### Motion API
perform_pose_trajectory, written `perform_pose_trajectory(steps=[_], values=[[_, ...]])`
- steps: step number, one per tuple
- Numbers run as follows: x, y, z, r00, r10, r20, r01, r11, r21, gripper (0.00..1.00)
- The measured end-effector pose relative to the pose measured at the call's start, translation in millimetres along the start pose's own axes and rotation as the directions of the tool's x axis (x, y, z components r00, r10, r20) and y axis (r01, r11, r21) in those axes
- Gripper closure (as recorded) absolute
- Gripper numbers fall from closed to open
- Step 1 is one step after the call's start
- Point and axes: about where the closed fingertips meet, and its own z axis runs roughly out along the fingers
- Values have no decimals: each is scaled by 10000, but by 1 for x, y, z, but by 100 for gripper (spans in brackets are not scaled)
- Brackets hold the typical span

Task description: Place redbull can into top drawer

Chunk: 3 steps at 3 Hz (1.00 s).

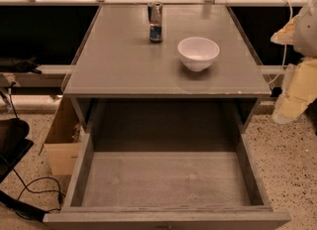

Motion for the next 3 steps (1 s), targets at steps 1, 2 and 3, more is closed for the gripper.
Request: perform_pose_trajectory(steps=[1,2,3], values=[[0,0,0,10000,0,4,0,10000,1,0],[-19,-47,18,9815,-57,1913,-49,9985,547,0],[-45,-98,30,9092,-94,4163,-342,9947,972,0]])
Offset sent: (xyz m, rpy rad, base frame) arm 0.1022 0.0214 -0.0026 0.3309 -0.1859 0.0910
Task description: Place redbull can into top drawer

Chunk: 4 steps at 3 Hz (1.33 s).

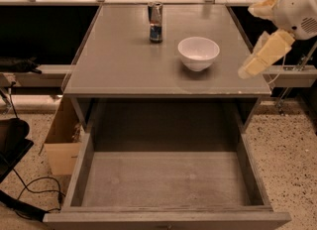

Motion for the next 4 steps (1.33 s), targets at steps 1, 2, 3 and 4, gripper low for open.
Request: perform_pose_trajectory(steps=[1,2,3,4], values=[[-40,-57,30,9610,162,2759,-199,9997,108,0],[-40,-56,31,9612,166,2753,-199,9998,91,0],[-49,-72,72,9418,430,3335,-379,9990,-217,0],[-68,-98,131,9175,859,3884,-725,9962,-491,0]])
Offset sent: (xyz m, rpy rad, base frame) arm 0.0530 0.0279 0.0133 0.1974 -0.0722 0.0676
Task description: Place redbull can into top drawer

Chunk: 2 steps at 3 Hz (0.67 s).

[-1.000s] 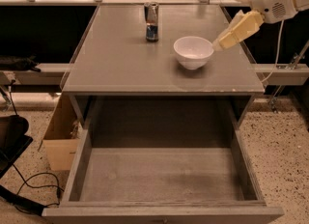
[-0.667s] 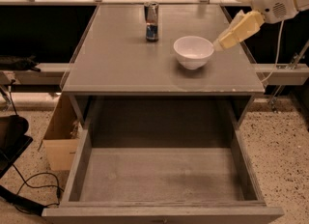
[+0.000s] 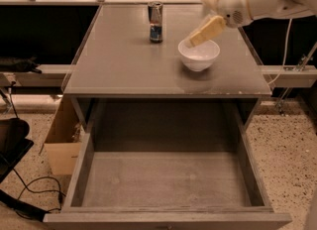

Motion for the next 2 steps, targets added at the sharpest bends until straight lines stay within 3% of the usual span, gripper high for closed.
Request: perform_pose_trajectory(steps=[1,2], values=[[-4,-31,64,9965,569,608,-578,9982,136,0],[-13,-52,95,9936,634,940,-668,9972,337,0]])
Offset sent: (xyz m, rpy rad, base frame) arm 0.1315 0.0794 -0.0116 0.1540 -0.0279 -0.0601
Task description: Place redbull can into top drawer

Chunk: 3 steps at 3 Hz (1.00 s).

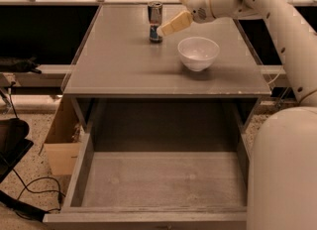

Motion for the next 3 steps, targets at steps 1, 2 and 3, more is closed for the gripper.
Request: perform_pose_trajectory(steps=[1,2,3], values=[[-1,-24,28,9992,340,208,-350,9981,501,0],[1,-45,49,9967,715,396,-750,9924,972,0],[13,-60,68,9904,1261,563,-1321,9837,1219,0]])
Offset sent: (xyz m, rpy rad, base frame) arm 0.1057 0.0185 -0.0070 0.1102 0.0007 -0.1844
